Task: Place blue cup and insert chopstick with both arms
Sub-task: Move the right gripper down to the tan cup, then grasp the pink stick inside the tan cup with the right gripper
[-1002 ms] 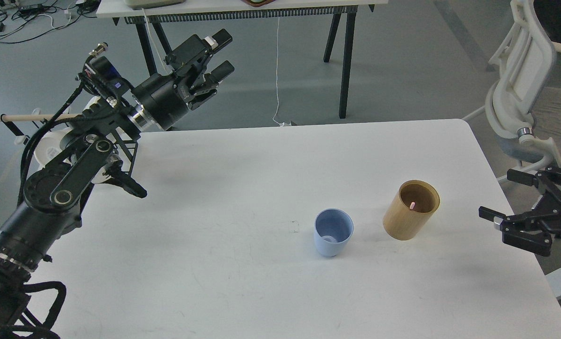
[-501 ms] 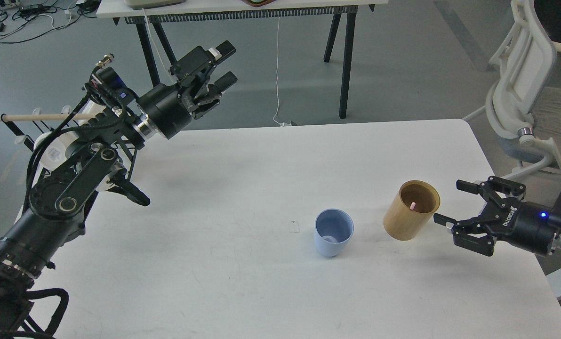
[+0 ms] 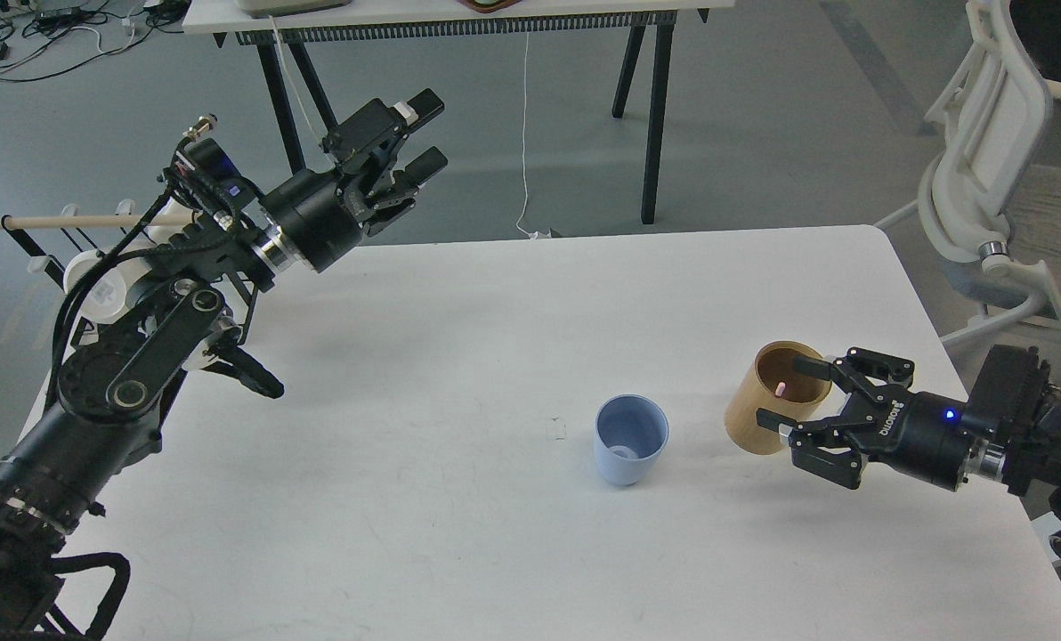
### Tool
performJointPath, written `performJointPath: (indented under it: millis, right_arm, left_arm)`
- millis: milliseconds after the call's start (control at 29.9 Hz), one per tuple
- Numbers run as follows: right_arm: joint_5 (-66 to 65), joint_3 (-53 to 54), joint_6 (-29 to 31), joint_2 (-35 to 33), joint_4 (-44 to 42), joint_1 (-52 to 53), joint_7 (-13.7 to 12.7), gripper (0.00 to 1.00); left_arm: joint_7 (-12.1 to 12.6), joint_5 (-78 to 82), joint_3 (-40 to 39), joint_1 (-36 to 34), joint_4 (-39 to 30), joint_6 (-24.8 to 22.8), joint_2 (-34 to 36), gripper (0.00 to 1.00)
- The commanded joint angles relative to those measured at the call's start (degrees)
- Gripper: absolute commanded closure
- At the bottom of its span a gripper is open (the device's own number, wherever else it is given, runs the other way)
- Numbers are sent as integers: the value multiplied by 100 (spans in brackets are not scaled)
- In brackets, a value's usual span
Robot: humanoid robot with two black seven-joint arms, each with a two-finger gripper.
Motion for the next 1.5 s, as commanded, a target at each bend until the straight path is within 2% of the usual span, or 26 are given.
performJointPath:
  millis: [0, 167, 334, 568, 735, 1136, 1470]
  right_arm:
    - [-1, 9, 1, 61, -36, -1, 1, 25]
    - [-1, 26, 1, 122, -133, -1, 1, 39]
    - [-1, 79, 1, 202, -150, -1, 1, 44]
    - [-1, 79, 1, 202, -159, -1, 1, 56]
    - [8, 97, 1, 202, -168, -1, 1, 70]
    - [87, 132, 1, 193, -432, -1, 1, 85]
    - [245, 149, 1, 158, -432, 7, 1, 89]
  left_arm:
    - [0, -8, 5, 2, 14, 0, -2, 3]
    - [0, -8, 5, 2, 23, 0, 7, 3]
    - [0, -8, 5, 63, 32, 0, -2, 3]
    - [0, -8, 13, 98, 32, 0, -2, 3]
    - [0, -8, 13, 90, 49, 0, 7, 3]
    - [0, 0, 22, 116, 58, 0, 7, 3]
    - [0, 0, 22, 169, 67, 0, 7, 3]
